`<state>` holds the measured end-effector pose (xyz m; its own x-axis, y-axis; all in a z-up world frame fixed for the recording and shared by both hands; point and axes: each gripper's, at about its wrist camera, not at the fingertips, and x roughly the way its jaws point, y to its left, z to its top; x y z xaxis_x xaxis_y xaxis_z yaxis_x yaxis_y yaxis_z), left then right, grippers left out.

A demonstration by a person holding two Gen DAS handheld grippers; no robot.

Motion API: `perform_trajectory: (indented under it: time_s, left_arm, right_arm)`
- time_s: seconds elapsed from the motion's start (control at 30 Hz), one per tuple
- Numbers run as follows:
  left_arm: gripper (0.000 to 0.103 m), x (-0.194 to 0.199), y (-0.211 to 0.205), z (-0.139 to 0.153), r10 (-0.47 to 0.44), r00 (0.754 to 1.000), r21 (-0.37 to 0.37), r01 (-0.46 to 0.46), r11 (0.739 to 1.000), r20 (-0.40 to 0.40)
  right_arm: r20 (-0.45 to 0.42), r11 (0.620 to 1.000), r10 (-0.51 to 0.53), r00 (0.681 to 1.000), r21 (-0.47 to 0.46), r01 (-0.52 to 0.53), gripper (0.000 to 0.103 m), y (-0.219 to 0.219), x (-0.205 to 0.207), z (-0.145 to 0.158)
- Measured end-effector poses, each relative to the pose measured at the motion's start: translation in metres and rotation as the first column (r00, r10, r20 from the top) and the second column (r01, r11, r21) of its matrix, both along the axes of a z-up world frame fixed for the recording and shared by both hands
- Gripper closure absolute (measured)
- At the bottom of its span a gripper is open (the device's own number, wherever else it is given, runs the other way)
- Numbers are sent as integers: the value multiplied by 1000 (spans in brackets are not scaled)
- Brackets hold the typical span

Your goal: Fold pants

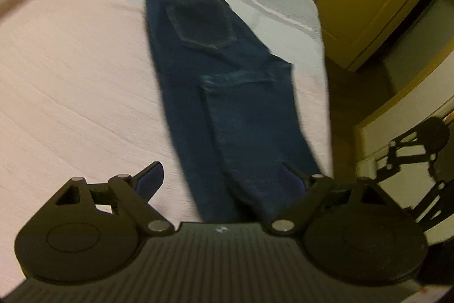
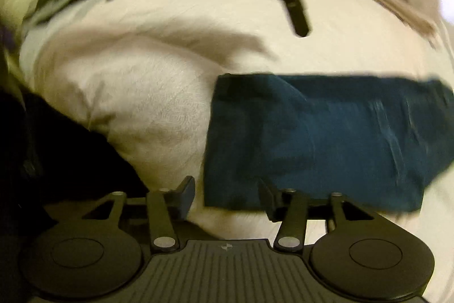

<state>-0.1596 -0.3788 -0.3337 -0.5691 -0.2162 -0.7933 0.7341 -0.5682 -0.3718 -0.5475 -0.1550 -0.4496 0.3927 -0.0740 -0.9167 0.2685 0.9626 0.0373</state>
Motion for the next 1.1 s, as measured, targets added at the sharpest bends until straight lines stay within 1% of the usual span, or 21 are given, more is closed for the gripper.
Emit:
perform_trajectory:
  time_s: [0.07, 0.13, 0.17, 0.23, 0.3, 0.33, 0.37, 0.4, 0.47, 0.5, 0.53, 0.57, 0.67, 0.73, 0.77, 0.8, 0.83, 0.87, 0.97, 1.03, 1.1]
  left_arm:
    - [21, -9, 1, -8, -44, 998, 64, 48, 997, -54]
    - [21, -12, 3, -21, -108, 987, 150, 125, 981, -116]
    - [21, -12, 5, -28, -143, 977, 185, 171, 968, -158]
    - [21, -10, 10, -45, -198, 967, 218, 230, 948, -158]
    - [22, -8, 12, -64, -241, 955, 246, 278, 928, -171]
    - [30, -7, 11, -73, -247, 949, 274, 295, 915, -196]
    - [48, -7, 11, -80, -252, 943, 302, 310, 902, -217]
    - [60, -7, 13, -87, -257, 942, 327, 318, 890, -218]
    - [91, -1, 18, -97, -261, 952, 350, 302, 887, -159]
    - [95, 7, 21, -100, -242, 959, 358, 279, 891, -145]
    - [94, 18, 26, -103, -196, 969, 370, 239, 898, -152]
    - [94, 28, 30, -104, -148, 974, 381, 203, 902, -170]
    - [94, 37, 40, -105, -75, 980, 373, 140, 917, -182]
    - [94, 34, 41, -106, -73, 984, 366, 128, 922, -161]
    - [94, 34, 42, -106, -82, 984, 361, 135, 923, -158]
    - [94, 35, 42, -106, -85, 984, 360, 138, 923, -159]
    - [94, 37, 42, -107, -77, 984, 366, 132, 921, -161]
    - [94, 39, 42, -108, -68, 985, 372, 123, 920, -158]
    - [94, 34, 47, -109, -52, 988, 369, 103, 924, -144]
    - [94, 34, 41, -107, -36, 990, 377, 86, 922, -139]
    - [94, 33, 38, -100, -44, 990, 378, 91, 921, -131]
  right_arm:
    - [23, 993, -113, 993, 44, 112, 54, -6, -8, 4]
    - [57, 971, -230, 971, 82, 225, 54, -9, -20, 3]
    - [79, 955, -286, 955, 108, 277, 54, -12, -23, 2]
    - [112, 918, -383, 917, 154, 365, 53, -19, -32, 0]
    - [151, 872, -475, 867, 215, 440, 53, -23, -37, -13]
    - [165, 847, -515, 841, 245, 471, 53, -26, -40, -20]
    - [178, 816, -561, 808, 285, 504, 53, -28, -42, -29]
    - [186, 776, -613, 768, 329, 539, 53, -31, -47, -37]
    - [185, 670, -722, 667, 427, 607, 53, -35, -58, -55]
    - [186, 622, -762, 620, 476, 622, 53, -36, -61, -62]
    - [191, 584, -790, 583, 521, 622, 53, -36, -64, -69]
    - [196, 561, -806, 559, 555, 615, 53, -34, -65, -74]
    - [210, 529, -826, 524, 609, 591, 53, -31, -60, -83]
    - [208, 504, -844, 495, 625, 596, 53, -32, -58, -88]
    - [198, 482, -856, 477, 640, 599, 53, -33, -59, -92]
    - [186, 457, -869, 459, 658, 599, 57, -35, -60, -95]
    - [167, 436, -877, 451, 672, 599, 67, -36, -61, -99]
    - [143, 420, -883, 447, 667, 615, 87, -35, -62, -101]
    - [105, 384, -892, 440, 691, 613, 88, -34, -70, -105]
    - [93, 388, -888, 451, 678, 624, 87, -39, -71, -96]
    - [123, 442, -872, 474, 614, 654, 86, -47, -72, -76]
